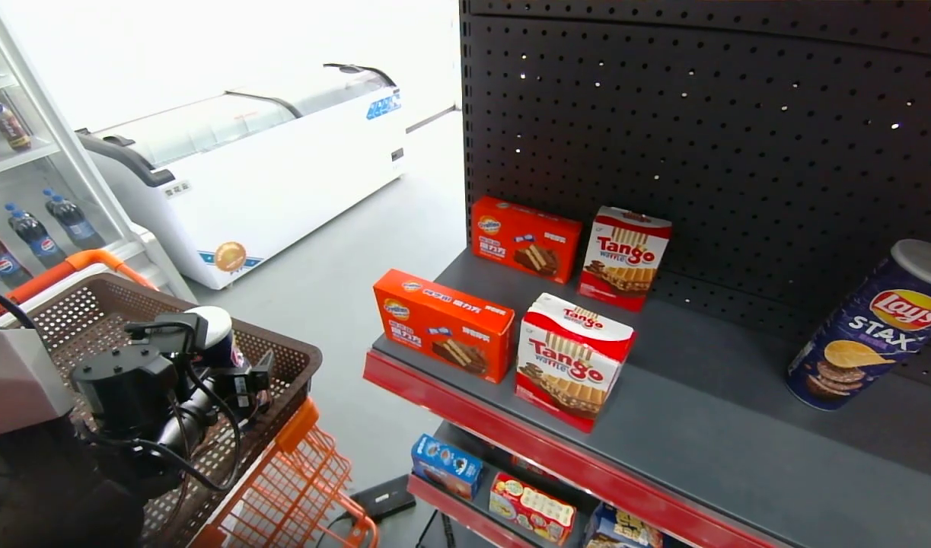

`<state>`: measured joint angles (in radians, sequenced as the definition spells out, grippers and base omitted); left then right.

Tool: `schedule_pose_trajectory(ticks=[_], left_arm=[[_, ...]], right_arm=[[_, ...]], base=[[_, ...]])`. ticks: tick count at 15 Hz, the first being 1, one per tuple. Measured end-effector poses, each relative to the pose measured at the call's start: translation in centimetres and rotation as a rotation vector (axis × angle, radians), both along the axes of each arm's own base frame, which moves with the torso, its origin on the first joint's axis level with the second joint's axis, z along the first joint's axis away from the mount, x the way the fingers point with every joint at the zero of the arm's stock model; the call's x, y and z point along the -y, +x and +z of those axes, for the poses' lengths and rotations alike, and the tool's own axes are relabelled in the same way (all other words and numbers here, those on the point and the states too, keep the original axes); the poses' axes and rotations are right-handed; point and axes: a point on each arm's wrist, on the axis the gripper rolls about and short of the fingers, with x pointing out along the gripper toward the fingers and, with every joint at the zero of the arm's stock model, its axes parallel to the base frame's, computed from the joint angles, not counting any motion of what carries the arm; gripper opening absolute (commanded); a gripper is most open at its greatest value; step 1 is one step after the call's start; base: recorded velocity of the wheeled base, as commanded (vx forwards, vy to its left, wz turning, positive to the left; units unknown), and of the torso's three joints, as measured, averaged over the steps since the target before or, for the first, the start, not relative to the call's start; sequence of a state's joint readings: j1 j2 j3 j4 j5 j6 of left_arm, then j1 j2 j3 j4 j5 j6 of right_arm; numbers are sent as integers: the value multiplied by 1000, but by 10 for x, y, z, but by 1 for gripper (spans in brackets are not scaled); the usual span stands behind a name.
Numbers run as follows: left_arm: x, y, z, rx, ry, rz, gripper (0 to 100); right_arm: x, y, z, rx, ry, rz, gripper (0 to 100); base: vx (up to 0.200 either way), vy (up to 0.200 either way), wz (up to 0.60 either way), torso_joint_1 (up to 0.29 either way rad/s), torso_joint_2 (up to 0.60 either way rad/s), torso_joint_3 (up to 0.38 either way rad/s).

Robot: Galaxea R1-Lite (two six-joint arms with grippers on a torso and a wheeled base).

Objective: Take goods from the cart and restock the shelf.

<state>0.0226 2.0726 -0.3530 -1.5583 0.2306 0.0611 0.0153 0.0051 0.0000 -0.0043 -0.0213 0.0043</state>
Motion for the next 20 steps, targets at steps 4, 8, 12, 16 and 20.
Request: schedule_pose_trajectory(ticks=[4,8,12,16,20], left_arm=[[-1,18,-11,2,0,8,0],[-2,33,-10,43,-2,8,0],[4,40,-5,76,1,-11,0],[7,40,26,71,4,-21,0],[15,22,93,37,-10,-114,0]], right_arm=[[0,0,0,0,0,-1,100],[0,0,0,0,0,-1,100],[0,0,0,0,0,0,100],[0,0,0,0,0,-1,100],[0,0,0,0,0,-1,100]], base=[[0,0,0,0,0,0],[0,0,0,0,0,0],[0,0,0,0,0,0],[0,0,0,0,0,0],[0,0,0,0,0,0]])
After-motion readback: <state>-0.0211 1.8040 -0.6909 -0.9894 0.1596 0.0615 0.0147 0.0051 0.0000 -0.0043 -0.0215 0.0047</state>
